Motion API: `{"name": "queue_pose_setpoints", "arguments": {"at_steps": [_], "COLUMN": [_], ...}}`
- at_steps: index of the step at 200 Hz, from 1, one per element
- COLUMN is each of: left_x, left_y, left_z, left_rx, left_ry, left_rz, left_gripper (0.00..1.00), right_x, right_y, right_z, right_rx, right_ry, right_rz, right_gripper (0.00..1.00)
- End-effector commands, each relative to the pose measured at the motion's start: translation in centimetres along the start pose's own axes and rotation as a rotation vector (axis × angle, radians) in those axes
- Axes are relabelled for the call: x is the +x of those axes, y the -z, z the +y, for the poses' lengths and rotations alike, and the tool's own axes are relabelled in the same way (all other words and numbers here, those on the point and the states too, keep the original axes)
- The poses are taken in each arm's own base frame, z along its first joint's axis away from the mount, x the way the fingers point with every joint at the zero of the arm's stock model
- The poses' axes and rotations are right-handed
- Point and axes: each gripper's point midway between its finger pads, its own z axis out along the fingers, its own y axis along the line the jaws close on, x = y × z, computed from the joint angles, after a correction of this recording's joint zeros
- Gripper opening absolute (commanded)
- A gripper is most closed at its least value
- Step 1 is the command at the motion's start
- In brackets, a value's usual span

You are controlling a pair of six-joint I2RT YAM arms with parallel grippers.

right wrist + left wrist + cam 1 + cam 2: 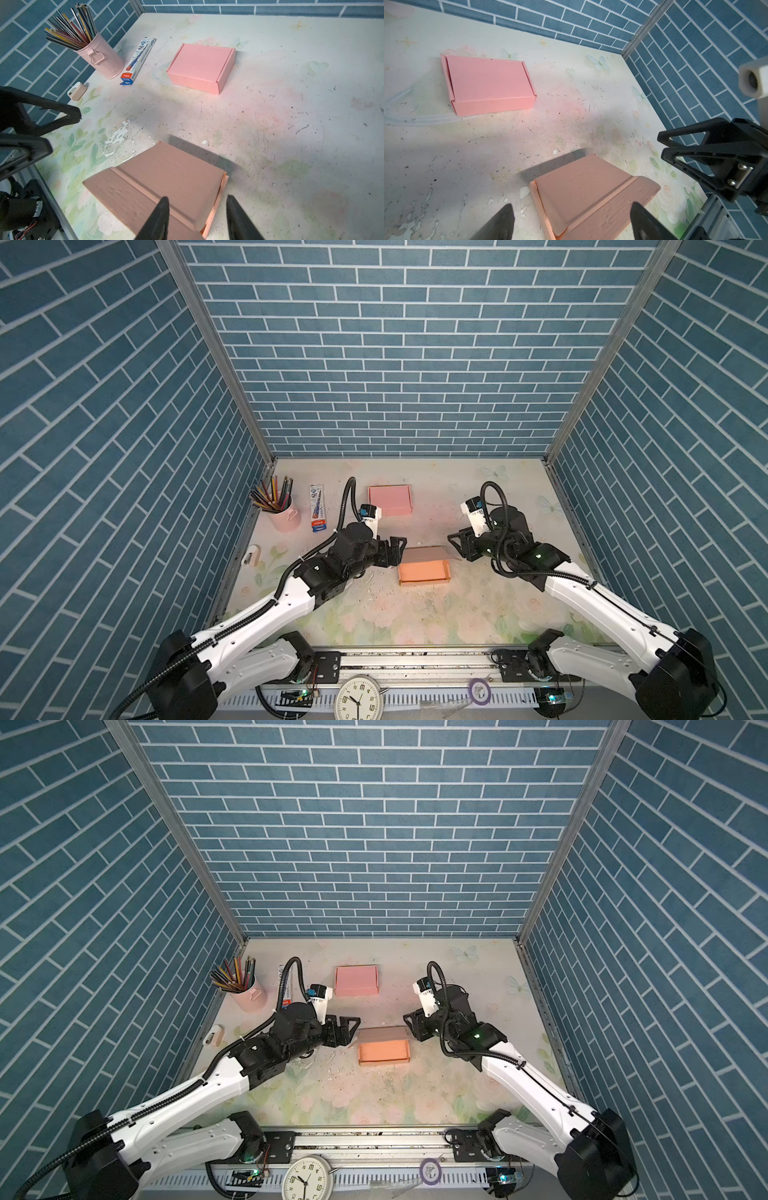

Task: Fold the paper box

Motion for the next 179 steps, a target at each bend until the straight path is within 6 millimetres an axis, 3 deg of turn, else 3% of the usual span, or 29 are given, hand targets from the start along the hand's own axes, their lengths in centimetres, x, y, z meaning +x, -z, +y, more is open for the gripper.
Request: {"name": "queue_pose_setpoints", "arguments": {"at_steps": [1,82,179], "left_x": [0.1,2.2,4.1], "left_y": [-0.7,-2.8,-3.2], "left_z": [0.2,1.8,2.6], "left_rx": [0.017,-0.021,-0.012], "left_ry": [-0.014,-0.009,0.036], "left_rz": [0.011,0.071,0.094], "left_gripper": [0.88,0.88,0.88], "right_x": [-1.4,1.1,3.3], "right_y": [-0.2,-2.2,-3.4], "right_z": [0.5,-1.0,-1.4], "right_rx": [-0.04,-0.043,-0.066], "right_ry": [0.037,-0.005,-0.027], "right_rz": [-0.032,0.017,0.051], "right_gripper": [0.46,0.46,0.45]}}
